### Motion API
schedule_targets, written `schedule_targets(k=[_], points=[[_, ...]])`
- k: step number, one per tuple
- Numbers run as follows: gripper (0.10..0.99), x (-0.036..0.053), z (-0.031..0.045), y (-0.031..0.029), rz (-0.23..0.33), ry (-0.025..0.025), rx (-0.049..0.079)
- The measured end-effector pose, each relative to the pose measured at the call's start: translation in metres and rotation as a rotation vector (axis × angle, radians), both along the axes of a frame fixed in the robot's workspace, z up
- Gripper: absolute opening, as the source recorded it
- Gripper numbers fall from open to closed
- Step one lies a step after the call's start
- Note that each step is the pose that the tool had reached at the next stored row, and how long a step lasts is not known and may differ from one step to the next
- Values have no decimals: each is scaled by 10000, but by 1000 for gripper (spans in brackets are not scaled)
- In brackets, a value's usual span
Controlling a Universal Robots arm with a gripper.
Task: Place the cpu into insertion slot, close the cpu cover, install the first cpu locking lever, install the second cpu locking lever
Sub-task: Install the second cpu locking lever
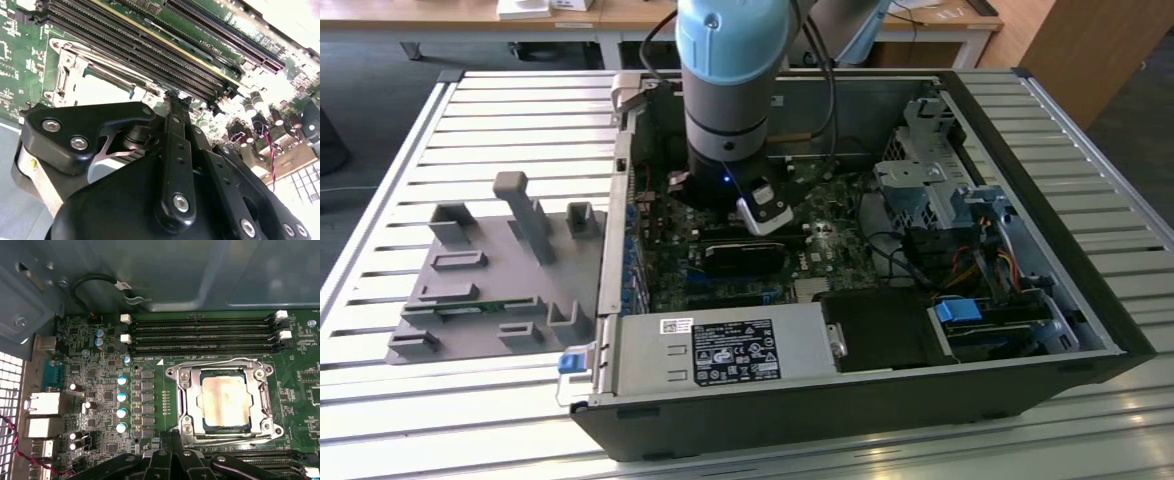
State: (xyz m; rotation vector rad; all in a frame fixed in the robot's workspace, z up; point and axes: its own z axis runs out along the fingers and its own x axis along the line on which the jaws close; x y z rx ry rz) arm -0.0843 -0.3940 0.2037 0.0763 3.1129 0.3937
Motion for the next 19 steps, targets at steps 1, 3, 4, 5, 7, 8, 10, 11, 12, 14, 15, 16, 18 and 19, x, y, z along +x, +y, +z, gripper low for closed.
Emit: schedule_targets(k=[1, 3, 4, 5, 7, 8, 10, 11, 12, 14, 15, 16, 18, 19], points=[[106, 0, 6, 0, 0, -1, 1], [106, 0, 22, 0, 0, 0, 0], [106, 0, 32, 0, 0, 0, 0], [106, 0, 42, 0, 0, 0, 0], [106, 0, 58, 0, 0, 0, 1], [106, 0, 67, 0, 0, 0, 0], [106, 0, 84, 0, 0, -1, 1], [106, 0, 94, 0, 0, 0, 1], [106, 0, 103, 0, 0, 0, 0], [106, 0, 117, 0, 0, 0, 0], [106, 0, 123, 0, 0, 0, 0], [106, 0, 130, 0, 0, 0, 0], [106, 0, 134, 0, 0, -2, 3], [106, 0, 134, 1, 0, -1, 3]])
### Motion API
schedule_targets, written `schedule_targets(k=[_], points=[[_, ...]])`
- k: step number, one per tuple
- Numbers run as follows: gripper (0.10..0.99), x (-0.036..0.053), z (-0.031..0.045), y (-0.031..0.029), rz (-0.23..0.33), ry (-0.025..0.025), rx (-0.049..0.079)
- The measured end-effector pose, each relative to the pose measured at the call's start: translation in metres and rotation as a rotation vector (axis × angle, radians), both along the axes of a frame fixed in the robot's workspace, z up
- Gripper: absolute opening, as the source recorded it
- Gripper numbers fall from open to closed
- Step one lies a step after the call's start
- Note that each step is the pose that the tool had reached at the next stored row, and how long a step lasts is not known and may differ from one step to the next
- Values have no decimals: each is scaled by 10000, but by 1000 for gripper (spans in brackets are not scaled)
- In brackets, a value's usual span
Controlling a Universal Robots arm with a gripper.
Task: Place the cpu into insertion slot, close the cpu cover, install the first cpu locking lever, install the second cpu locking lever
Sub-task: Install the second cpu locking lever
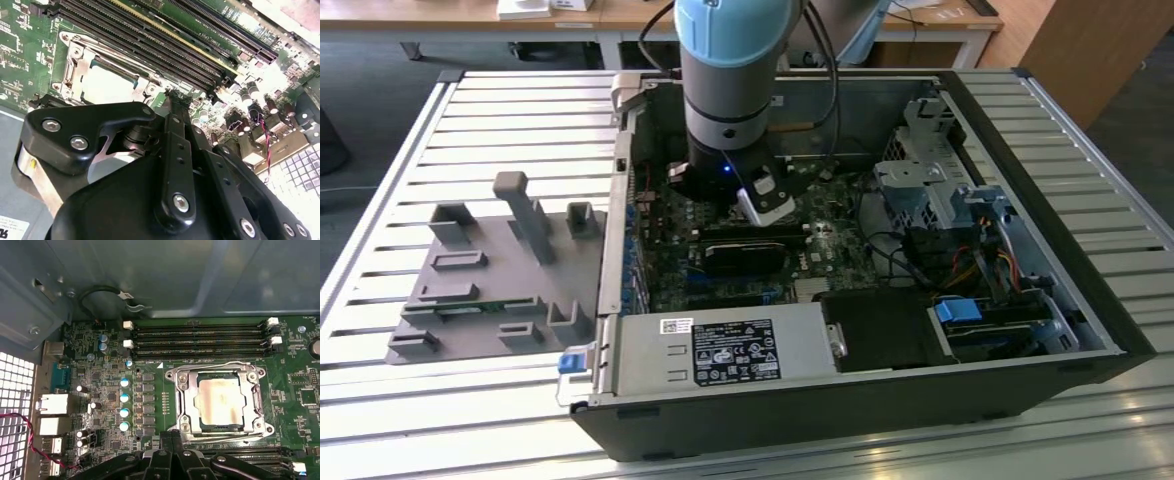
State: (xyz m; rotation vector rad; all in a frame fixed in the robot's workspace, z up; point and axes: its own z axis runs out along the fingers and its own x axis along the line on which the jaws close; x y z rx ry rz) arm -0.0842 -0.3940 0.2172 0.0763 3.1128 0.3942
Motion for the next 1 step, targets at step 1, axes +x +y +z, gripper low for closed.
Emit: schedule_targets(k=[1], points=[[106, 0, 0, 0, 0, 0, 0]])
